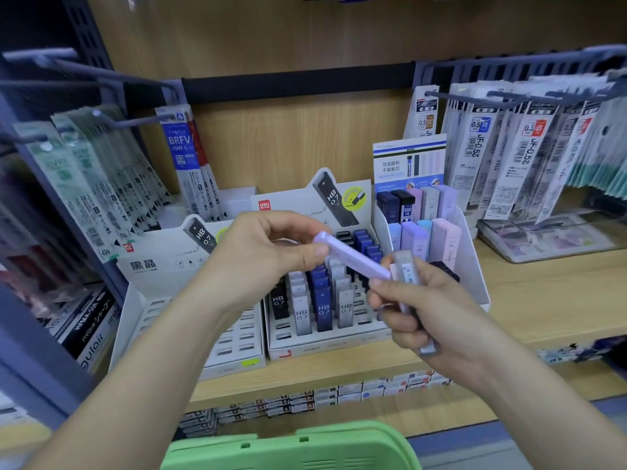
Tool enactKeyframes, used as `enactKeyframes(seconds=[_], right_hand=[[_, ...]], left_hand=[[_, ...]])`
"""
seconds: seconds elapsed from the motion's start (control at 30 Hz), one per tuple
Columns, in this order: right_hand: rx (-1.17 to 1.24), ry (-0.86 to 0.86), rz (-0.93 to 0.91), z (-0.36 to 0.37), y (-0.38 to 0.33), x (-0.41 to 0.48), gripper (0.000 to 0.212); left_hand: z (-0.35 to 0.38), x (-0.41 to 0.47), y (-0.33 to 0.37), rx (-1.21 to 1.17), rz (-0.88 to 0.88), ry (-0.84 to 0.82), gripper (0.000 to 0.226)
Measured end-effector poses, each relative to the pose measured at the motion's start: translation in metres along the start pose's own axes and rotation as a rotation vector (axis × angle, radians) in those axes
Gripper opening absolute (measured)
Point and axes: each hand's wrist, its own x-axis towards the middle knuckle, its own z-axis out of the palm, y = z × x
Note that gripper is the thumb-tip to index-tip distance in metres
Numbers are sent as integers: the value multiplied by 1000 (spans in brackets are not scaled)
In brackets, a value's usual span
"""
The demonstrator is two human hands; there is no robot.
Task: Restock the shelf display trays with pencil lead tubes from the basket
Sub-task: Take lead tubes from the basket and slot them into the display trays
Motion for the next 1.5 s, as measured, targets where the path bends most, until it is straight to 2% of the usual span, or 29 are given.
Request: enactKeyframes(seconds=[0.13,0.3,0.37,0.47,0.6,0.67,0.73,0.8,0.97,1.07,1.27,1.37,1.5], right_hand=[[-82,-26,85,9,5,-2,28],[-199,-143,187,18,14,-5,18],[-132,-183,207,21,13,-7,21],[-7,-168,142,17,7,-11,19],[136,-71,79,-1,0,-15,23],[200,-61,98,-11,-3,-18,27],[218,-58,124,-19,-6,-20,19],[171,-64,122,-32,-10,-22,11],[54,53,82,-54,-17,-16,22],[160,137,48,-75,-21,-7,21],[500,246,-104,-111,-28,7,16],[463,292,-120,-121,-28,7,12],[395,327,-135,-131,-26,9,21]], left_hand=[[-3,-5,-4,-6,-32,-80,11],[-1,-10,-5,26,24,-92,18],[1,-9,-7,59,60,-55,20],[5,-8,-8,23,66,-34,18],[8,-7,-2,-81,26,-122,26],[10,-4,1,-66,39,-173,26],[19,-2,6,-8,62,-179,22],[34,3,12,68,99,-152,15],[58,25,19,85,140,-33,8],[71,51,21,155,175,78,18],[98,92,25,314,272,149,24],[117,116,28,351,293,195,22],[134,139,26,407,298,194,13]])
